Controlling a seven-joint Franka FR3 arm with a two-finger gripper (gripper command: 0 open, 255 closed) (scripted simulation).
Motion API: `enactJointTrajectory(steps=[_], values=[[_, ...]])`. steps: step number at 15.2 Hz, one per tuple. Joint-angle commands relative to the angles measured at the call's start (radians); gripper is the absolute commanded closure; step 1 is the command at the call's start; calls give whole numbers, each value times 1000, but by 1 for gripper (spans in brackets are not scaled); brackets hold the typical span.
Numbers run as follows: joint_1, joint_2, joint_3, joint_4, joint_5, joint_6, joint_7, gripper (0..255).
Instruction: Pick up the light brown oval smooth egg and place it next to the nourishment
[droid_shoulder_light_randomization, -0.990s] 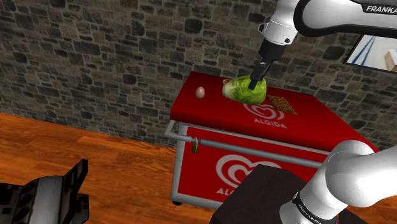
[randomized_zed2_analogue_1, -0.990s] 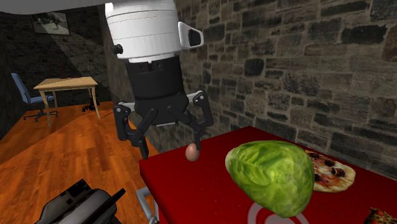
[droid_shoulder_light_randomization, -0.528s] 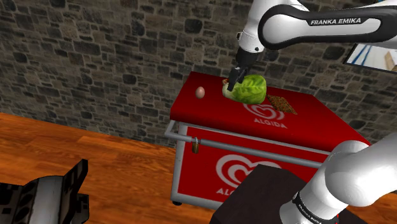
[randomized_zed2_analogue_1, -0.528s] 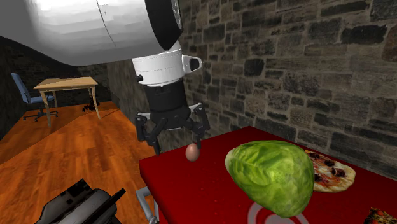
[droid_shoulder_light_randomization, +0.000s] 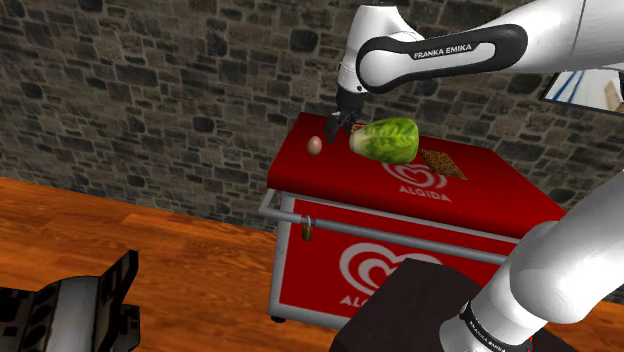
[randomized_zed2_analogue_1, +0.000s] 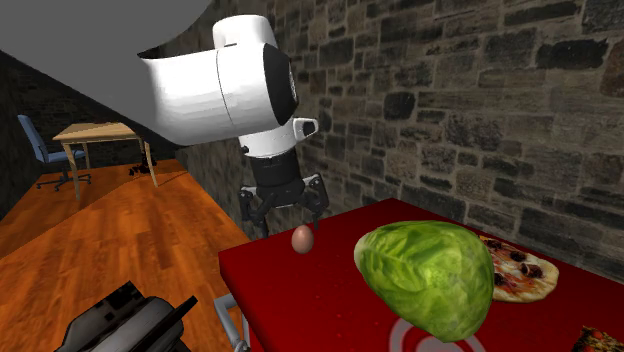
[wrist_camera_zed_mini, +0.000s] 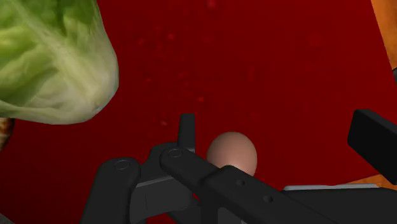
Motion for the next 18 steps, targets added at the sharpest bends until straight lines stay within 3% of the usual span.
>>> enactJointTrajectory(steps=[1,6,13,18], values=[[-4,75,4,53,-19,25,21,0],[-5,265,6,209,-69,61,72,0],[-11,307,-3,172,-84,141,81,0],[-11,311,-3,170,-85,147,82,0]])
